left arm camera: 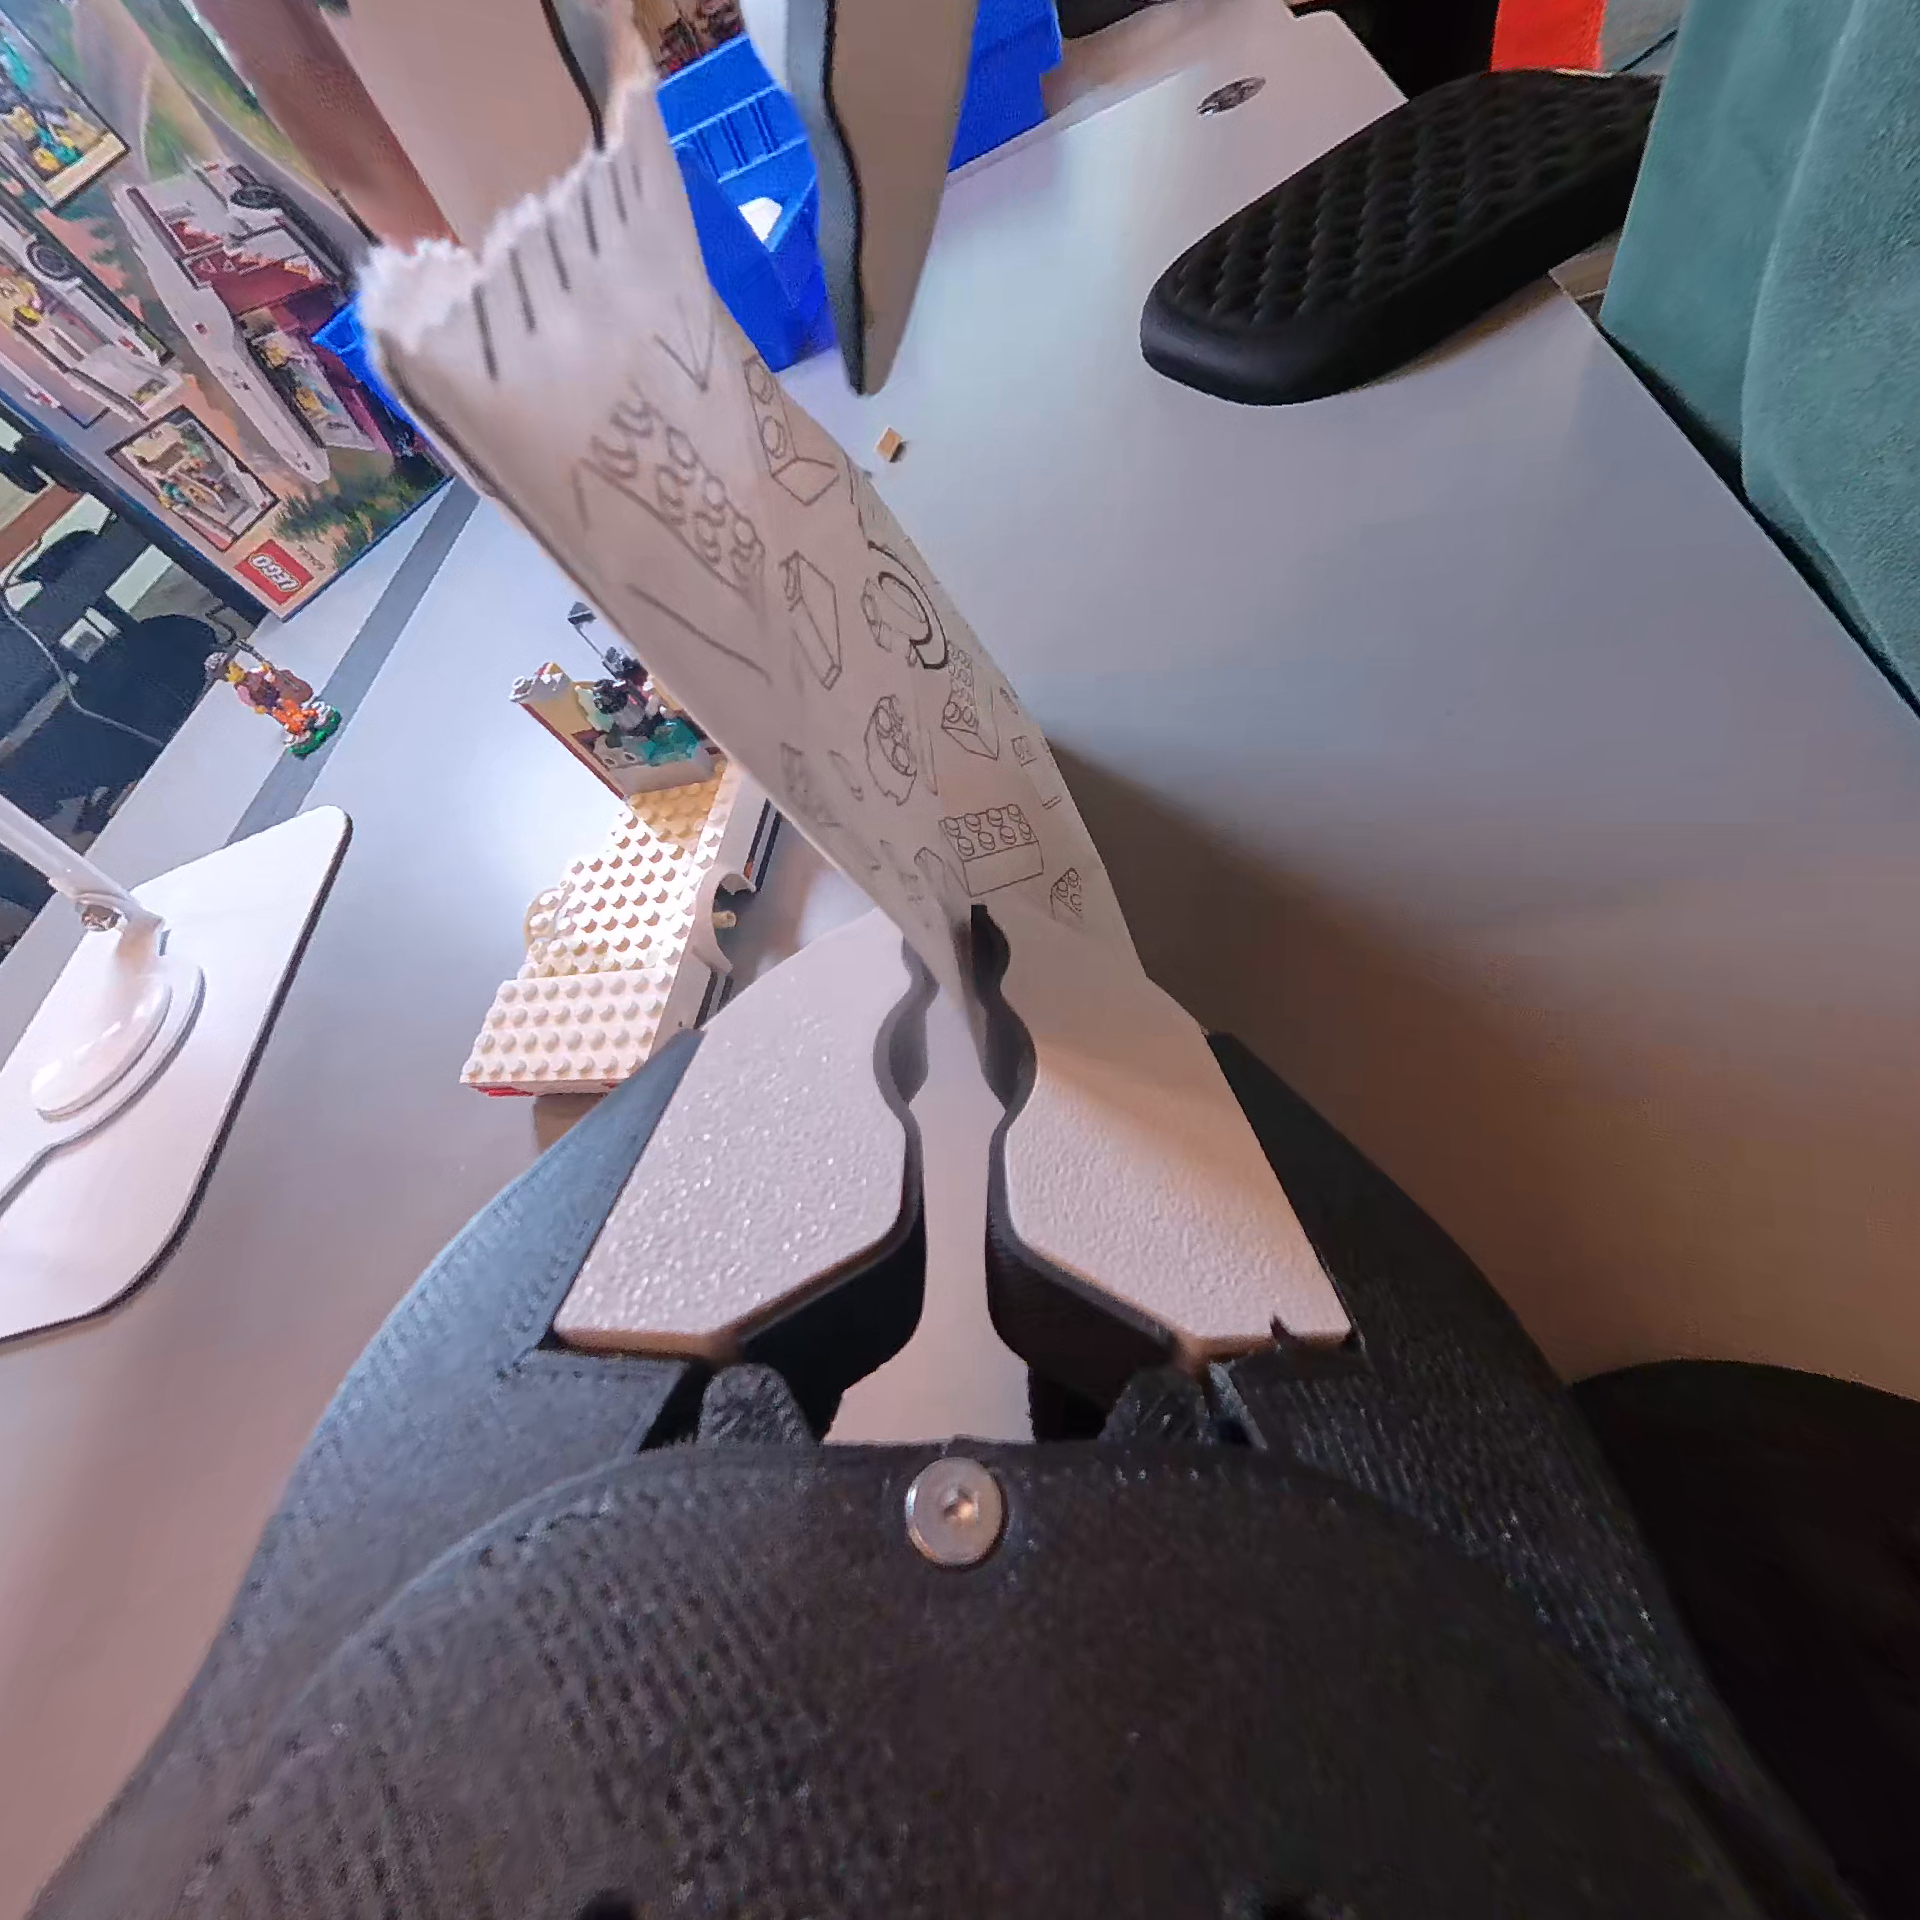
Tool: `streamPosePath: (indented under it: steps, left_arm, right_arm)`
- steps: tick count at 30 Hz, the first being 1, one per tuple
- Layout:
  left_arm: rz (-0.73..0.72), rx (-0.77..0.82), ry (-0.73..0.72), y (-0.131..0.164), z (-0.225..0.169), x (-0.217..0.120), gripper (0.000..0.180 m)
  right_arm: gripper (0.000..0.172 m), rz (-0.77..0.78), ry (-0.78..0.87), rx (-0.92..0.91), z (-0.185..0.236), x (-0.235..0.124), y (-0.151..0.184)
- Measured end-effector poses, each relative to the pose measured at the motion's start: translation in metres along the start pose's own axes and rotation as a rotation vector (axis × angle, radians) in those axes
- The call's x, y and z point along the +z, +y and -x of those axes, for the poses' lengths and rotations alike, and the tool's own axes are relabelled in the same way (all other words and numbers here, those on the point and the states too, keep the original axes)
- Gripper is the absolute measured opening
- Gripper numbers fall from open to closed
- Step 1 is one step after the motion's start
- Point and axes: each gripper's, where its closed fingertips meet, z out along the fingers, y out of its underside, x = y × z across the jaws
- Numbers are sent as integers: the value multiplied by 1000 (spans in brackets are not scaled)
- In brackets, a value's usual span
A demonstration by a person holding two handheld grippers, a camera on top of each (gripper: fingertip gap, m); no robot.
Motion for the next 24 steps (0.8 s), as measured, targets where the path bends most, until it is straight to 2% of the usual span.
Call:
streamPosePath:
  steps: [1, 3, 5, 7, 10, 14, 17, 19, 22, 24]
  left_arm:
    - [4, 12, 0, 0, -1, 0, 5]
    - [6, 29, -2, 0, -2, 0, 5]
    - [3, 39, -2, -1, -3, -1, 6]
    - [-9, 45, -12, -4, -2, -2, 11]
    - [-43, 35, -34, -10, 2, -6, 15]
    - [-68, 6, -50, -12, 9, -10, 0]
    - [-85, -17, -60, -11, 15, -14, 1]
    - [-82, -48, -65, -9, 19, -15, 5]
    - [-138, -117, -52, -21, 21, -17, 28]
    - [-177, -124, -61, -37, 25, -15, 35]
  right_arm:
    - [28, 10, 3, -10, -1, 1, 0]
    - [11, 25, -15, -18, 1, 0, -1]
    - [10, 18, -41, -19, 4, -1, -1]
    - [22, -45, -36, 14, 2, -6, -2]
    - [40, -290, -18, 153, -8, -30, -12]
    - [60, -505, 22, 335, -9, -55, 5]
    - [74, -603, 75, 476, -6, -43, 33]
    - [75, -721, 6, 567, 7, -26, 38]
    - [67, -825, 8, 633, 16, 8, 33]
    - [56, -910, 49, 695, 5, 27, 23]
